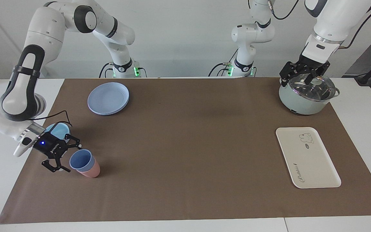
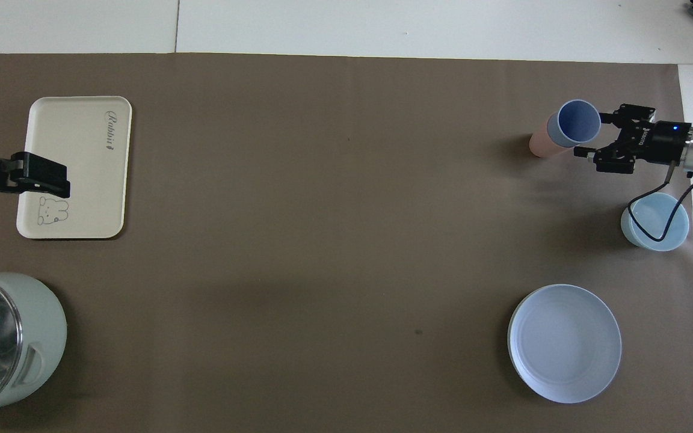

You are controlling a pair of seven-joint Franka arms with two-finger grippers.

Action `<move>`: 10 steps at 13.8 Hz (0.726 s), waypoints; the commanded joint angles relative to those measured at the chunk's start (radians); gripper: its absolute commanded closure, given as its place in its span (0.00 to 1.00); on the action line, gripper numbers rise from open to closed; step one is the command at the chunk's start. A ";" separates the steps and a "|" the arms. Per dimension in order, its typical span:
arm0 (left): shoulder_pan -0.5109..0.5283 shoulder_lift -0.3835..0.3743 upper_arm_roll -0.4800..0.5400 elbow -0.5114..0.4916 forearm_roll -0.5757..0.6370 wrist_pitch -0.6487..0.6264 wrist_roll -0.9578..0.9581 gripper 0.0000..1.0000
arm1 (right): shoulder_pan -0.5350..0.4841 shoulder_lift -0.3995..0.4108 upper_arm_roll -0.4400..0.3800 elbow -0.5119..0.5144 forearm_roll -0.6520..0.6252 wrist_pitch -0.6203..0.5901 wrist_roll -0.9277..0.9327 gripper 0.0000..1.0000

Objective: Place cup on tray
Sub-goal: 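Move the right gripper over the stacked blue and pink cups, then lower the right gripper and grasp the blue cup rim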

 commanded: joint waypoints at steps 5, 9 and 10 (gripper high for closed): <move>0.016 -0.030 -0.007 -0.030 -0.015 -0.007 0.007 0.00 | 0.001 0.018 0.016 0.006 0.061 0.041 -0.072 0.00; 0.016 -0.028 -0.007 -0.030 -0.015 -0.007 0.007 0.00 | 0.019 0.030 0.016 -0.005 0.099 0.078 -0.096 0.00; 0.016 -0.030 -0.007 -0.030 -0.015 -0.007 0.007 0.00 | 0.026 0.030 0.016 -0.005 0.110 0.083 -0.096 0.00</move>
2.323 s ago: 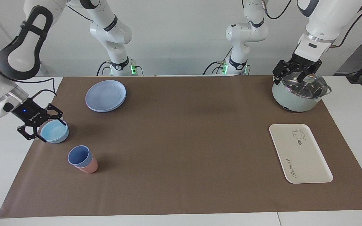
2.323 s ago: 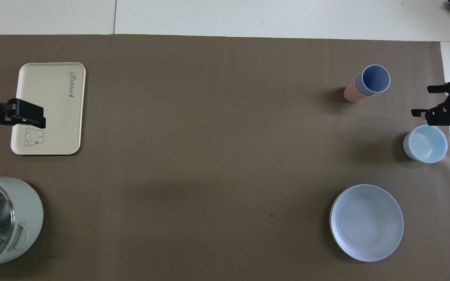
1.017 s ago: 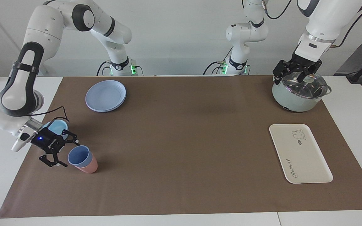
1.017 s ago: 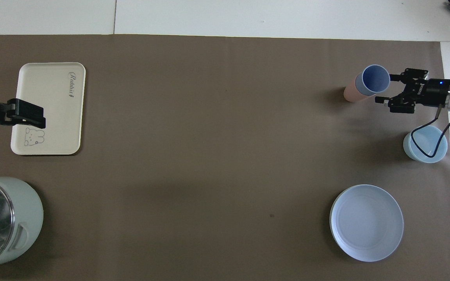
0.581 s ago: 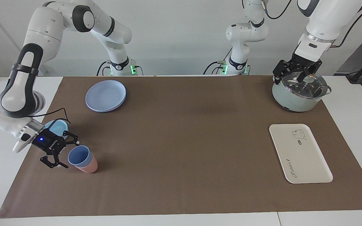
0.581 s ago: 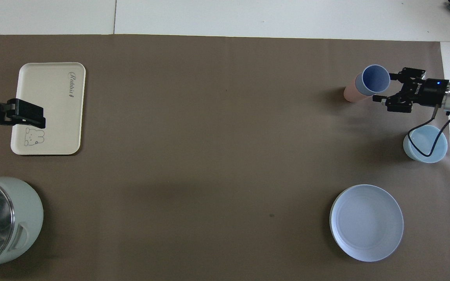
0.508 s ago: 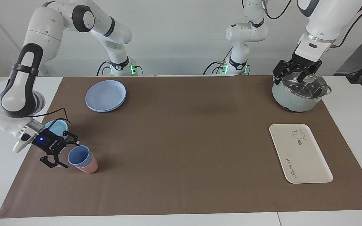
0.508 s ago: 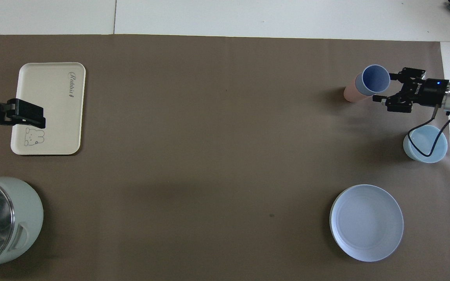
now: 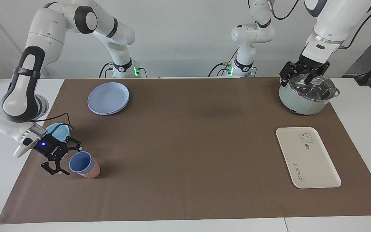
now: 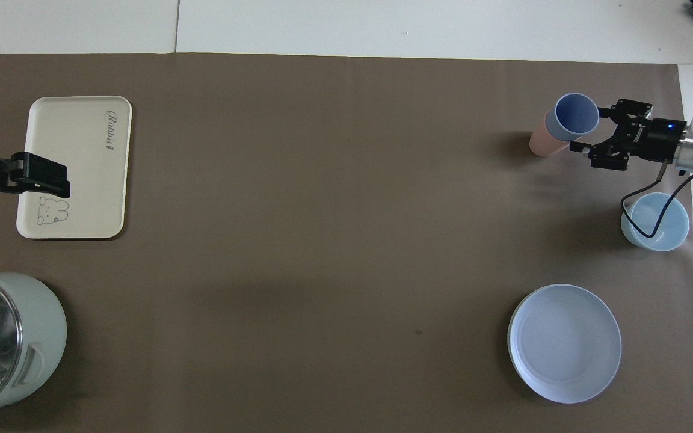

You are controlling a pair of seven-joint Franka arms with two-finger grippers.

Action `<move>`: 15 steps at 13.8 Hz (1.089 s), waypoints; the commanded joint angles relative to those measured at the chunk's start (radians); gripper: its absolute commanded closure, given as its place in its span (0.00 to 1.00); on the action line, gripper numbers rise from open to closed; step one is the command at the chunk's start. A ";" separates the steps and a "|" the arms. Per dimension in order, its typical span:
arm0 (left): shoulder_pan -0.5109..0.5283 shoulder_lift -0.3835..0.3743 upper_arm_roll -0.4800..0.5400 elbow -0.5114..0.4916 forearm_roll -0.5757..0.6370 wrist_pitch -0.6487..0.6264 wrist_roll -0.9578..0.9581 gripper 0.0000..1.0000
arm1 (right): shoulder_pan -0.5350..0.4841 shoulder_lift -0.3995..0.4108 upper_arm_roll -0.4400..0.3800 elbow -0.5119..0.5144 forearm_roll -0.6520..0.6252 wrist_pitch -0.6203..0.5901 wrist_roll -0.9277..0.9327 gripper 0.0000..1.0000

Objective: Place cup on tray
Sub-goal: 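Lower the right gripper and grasp the blue cup rim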

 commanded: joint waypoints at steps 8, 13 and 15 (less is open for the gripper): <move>0.016 -0.030 -0.006 -0.029 -0.015 -0.007 0.007 0.00 | 0.019 0.005 0.009 -0.050 0.070 0.029 -0.073 0.00; 0.016 -0.030 -0.006 -0.031 -0.015 -0.010 0.007 0.00 | 0.020 -0.009 0.009 -0.093 0.077 0.026 -0.096 0.00; 0.016 -0.030 -0.007 -0.031 -0.015 -0.009 0.007 0.00 | 0.020 -0.010 0.010 -0.098 0.077 0.026 -0.101 0.00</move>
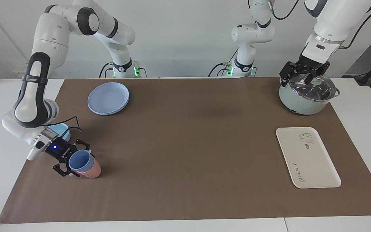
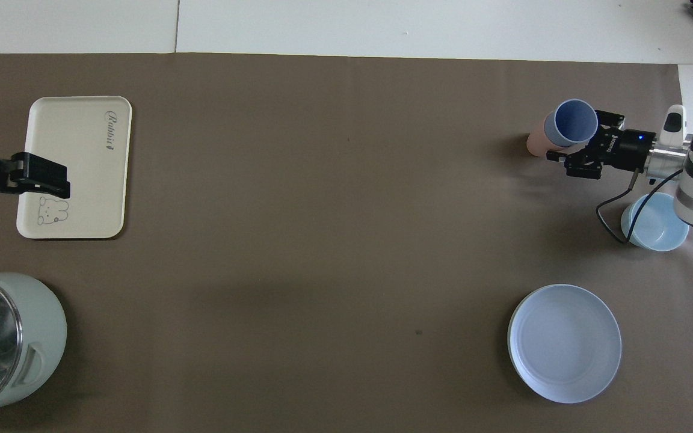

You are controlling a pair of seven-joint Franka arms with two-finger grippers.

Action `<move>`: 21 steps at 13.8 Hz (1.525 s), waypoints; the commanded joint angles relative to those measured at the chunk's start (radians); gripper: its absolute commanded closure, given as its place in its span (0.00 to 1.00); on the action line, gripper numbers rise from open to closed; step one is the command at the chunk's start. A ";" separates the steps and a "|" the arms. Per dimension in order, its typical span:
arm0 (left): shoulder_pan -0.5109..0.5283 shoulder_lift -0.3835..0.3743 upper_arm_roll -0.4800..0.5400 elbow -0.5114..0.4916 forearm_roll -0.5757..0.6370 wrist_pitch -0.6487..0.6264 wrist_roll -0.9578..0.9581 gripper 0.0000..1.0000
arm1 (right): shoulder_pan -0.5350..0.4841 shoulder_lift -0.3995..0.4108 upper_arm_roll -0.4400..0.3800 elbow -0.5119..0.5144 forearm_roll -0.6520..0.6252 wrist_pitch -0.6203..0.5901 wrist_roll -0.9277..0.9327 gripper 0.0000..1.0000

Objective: Place cup on tray
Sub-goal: 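Lower the right gripper and grasp the blue cup rim, then lift the stacked cups with the right gripper toward the table center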

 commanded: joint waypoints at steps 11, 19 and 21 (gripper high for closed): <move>0.037 -0.030 -0.006 -0.029 -0.015 -0.022 0.035 0.00 | 0.003 -0.020 0.010 -0.029 0.068 -0.003 -0.051 0.99; 0.054 -0.030 -0.004 -0.029 -0.014 -0.028 0.089 0.00 | 0.038 -0.092 0.007 -0.020 0.045 0.046 -0.004 1.00; 0.052 -0.030 -0.001 -0.029 -0.014 -0.026 0.119 0.00 | 0.083 -0.164 0.007 -0.046 0.008 0.109 0.105 1.00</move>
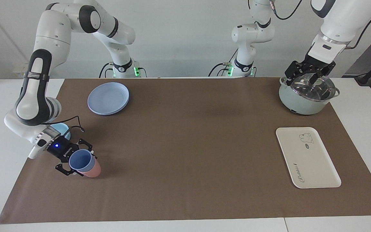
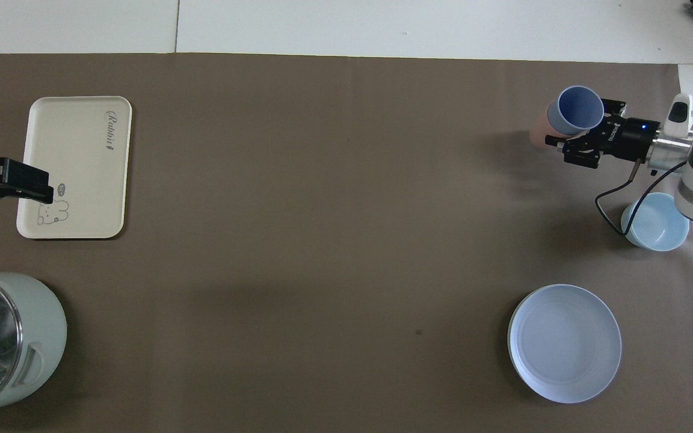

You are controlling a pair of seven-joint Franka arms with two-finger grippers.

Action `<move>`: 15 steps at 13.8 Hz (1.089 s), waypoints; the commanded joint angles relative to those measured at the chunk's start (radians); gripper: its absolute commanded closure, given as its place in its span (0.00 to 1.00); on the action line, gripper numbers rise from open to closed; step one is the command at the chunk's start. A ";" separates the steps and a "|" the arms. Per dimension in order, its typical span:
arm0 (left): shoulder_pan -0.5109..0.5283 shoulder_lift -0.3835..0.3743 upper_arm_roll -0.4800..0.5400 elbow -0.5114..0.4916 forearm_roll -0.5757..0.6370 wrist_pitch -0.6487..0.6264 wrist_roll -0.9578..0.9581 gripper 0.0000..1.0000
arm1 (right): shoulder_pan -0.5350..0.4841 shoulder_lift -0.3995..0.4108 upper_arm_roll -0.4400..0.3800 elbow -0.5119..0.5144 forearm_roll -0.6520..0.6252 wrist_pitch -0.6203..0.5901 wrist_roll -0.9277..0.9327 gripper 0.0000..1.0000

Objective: Place cup on tray
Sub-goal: 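Lift the stacked cups with the right gripper toward the table center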

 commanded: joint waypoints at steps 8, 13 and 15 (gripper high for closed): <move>0.025 -0.026 -0.001 -0.024 -0.075 0.022 0.022 0.08 | 0.367 -0.189 -0.002 -0.104 -0.129 0.453 0.660 1.00; 0.009 -0.029 -0.009 -0.044 -0.090 0.072 -0.017 0.10 | 0.415 -0.212 -0.004 -0.095 -0.581 0.449 1.137 1.00; 0.009 -0.031 -0.009 -0.072 -0.092 0.121 -0.019 0.10 | 0.450 -0.219 -0.002 -0.092 -0.735 0.446 1.331 1.00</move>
